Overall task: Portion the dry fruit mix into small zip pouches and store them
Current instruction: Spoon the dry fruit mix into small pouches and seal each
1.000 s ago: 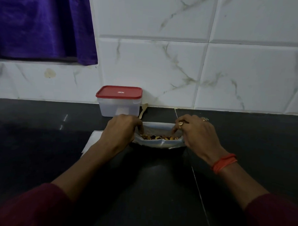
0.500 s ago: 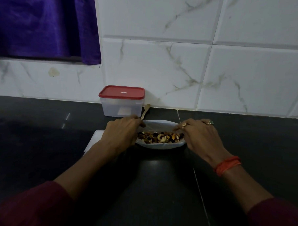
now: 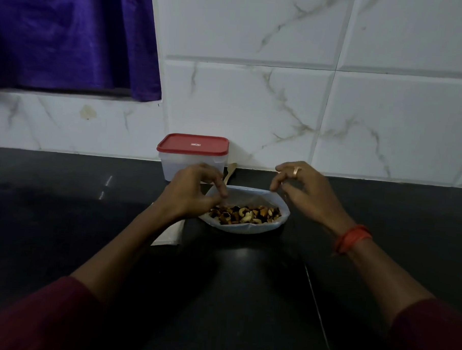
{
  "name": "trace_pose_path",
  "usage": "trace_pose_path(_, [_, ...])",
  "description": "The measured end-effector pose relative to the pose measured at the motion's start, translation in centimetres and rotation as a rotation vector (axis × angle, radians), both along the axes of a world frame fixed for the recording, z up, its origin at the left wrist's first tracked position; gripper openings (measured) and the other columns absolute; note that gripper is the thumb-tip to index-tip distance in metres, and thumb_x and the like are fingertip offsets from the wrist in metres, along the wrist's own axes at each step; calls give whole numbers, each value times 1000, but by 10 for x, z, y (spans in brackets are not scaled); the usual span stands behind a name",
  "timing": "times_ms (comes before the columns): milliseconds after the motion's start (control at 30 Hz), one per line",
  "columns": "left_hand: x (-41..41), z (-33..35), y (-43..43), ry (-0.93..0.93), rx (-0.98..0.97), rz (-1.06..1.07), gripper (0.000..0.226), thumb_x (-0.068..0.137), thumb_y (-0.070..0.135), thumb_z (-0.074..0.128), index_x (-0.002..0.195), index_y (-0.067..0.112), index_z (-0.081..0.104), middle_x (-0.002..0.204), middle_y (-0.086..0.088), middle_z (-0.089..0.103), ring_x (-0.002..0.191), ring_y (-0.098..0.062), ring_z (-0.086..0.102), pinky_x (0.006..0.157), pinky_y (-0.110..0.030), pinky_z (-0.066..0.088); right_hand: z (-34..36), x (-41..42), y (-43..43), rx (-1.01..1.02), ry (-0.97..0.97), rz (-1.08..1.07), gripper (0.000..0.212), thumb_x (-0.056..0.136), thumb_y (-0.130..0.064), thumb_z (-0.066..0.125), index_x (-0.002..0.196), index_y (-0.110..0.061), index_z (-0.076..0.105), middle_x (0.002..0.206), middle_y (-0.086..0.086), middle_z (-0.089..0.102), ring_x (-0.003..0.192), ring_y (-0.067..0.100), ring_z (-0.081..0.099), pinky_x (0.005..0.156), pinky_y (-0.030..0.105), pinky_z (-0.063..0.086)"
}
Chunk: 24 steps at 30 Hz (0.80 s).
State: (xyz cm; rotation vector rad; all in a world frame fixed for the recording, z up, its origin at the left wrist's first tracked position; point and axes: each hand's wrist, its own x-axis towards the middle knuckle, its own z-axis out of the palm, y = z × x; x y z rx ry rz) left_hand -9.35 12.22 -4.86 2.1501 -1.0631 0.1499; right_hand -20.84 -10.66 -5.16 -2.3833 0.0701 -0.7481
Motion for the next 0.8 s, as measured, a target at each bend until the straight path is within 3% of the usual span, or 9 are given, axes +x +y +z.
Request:
trace_pose_path(100, [7,6,-7,101,-225,67,22,87,0,67,87,22,67,104,6,69,94,-6,64,79,-25,54,6,32,-6,35,27,15,32,93,0,54,92,-27,71,96,-13,69,95,6,64,87,23,50])
trace_pose_path(200, [21,11,-15,165,-340,111,20,92,0,61,94,20,64,104,-1,68,87,-6,65,69,-16,50,7,74,-18,19,118,47,33,93,1,51,98,-23,71,98,-2,74,94,10,69,94,34,55])
trace_pose_path(300, [32,15,-24,187,-382,111,16,94,2,61,99,17,63,105,-8,69,81,-11,67,58,-12,51,2,115,-24,-209,247,63,32,92,-6,54,103,-31,71,106,0,73,98,17,68,93,42,55])
trace_pose_path(400, [41,15,-30,182,-369,95,17,92,-4,60,98,12,62,104,-11,69,82,-10,66,57,-10,50,-11,142,-26,-484,361,99,38,92,-6,52,115,-31,69,121,3,68,111,24,62,94,41,52])
trace_pose_path(533, [55,9,-27,179,-343,140,13,93,2,63,98,14,63,104,-10,69,79,-12,68,56,-15,53,-21,169,-31,-656,361,102,49,96,-13,48,138,-38,54,130,9,60,114,30,59,88,42,53])
trace_pose_path(633, [60,6,-23,209,-316,157,10,94,9,65,97,18,63,106,-8,70,78,-14,71,59,-21,56,-25,172,-30,-761,367,148,46,100,-19,47,140,-40,51,123,6,56,107,28,58,84,39,48])
trace_pose_path(700, [61,8,-22,222,-317,154,9,95,9,64,96,18,64,105,-8,70,76,-13,71,58,-21,55,-28,170,-30,-885,329,183,39,102,-19,47,138,-31,56,118,-3,54,106,21,52,85,38,45])
trace_pose_path(800, [61,10,-23,218,-322,150,10,95,8,64,95,18,65,105,-8,70,75,-11,70,56,-18,52,-31,174,-30,-1012,242,161,29,102,-24,49,127,-18,63,122,3,60,110,21,50,79,32,43])
